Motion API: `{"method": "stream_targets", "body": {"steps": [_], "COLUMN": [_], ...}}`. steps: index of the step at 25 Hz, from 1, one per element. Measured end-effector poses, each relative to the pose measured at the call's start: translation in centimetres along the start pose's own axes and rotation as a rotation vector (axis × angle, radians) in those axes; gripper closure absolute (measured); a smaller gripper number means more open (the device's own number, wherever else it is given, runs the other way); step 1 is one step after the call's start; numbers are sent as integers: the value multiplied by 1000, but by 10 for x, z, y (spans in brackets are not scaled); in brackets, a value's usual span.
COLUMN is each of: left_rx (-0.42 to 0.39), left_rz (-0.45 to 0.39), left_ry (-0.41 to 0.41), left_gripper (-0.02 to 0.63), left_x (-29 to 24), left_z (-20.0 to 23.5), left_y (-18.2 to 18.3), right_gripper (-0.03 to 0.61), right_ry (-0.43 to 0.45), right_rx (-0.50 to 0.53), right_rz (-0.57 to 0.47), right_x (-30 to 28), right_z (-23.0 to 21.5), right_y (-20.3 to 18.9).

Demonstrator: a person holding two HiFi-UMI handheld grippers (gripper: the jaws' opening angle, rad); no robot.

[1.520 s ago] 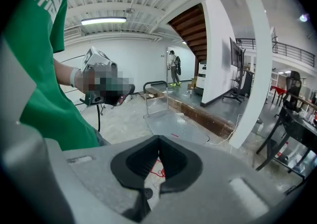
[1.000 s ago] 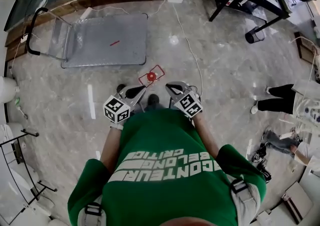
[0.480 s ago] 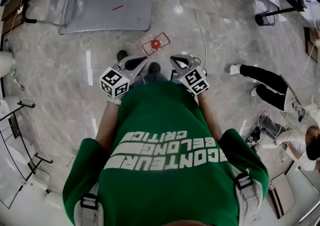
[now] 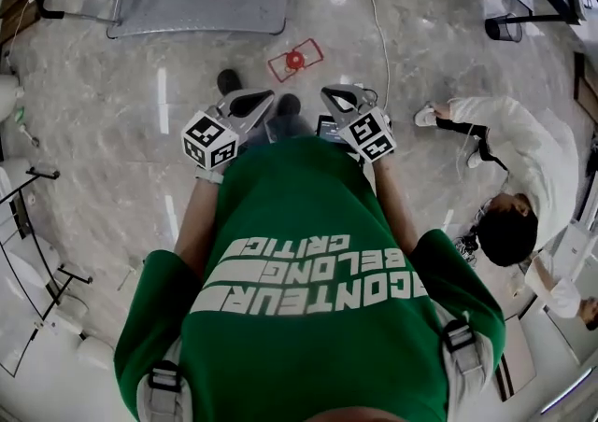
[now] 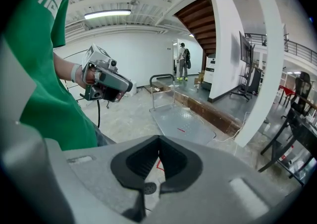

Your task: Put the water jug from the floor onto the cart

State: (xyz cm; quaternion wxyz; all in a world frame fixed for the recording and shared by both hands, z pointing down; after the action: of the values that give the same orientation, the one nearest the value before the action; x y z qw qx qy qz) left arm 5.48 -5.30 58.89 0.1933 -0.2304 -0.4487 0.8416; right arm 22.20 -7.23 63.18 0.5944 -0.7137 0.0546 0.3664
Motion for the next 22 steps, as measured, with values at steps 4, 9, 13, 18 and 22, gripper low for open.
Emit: {"method": "stream_targets", "body": {"steps": [4,9,13,18,22], "left_rx": [20,31,43,54,66], "left_rz": [1,5,4,11,4], "left_ry": [9,13,21,32,63], "left_gripper": [604,604,604,604,604], "left_x": [6,6,8,13,22], "left_z": [0,2,0,5,9], "left_y": [-5,-7,-10,-8,-6], "right_gripper": [586,586,586,586,586], "right_ry": [3,3,14,43,68], "right_rx": [12,32,50,58,29], "right_rz": [22,41,60,77,84], "right_x": [-2,-8,-16,-38,-57], "right_z": [-7,-24,-33,-46,-53], "right_y": [-1,-2,-5,-2,-6]}}
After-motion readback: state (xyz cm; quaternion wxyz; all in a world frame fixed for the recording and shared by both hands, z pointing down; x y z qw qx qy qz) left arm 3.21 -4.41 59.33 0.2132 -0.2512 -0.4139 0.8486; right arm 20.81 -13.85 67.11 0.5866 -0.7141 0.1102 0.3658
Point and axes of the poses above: the fingertips, and each gripper's own axes: x backward along the fingers, z to its left, y out of its top, the point moved 5 cm from there along x, backward along the fingers, and after that the axes turned 5 degrees about -z, right-handed, at the moved point
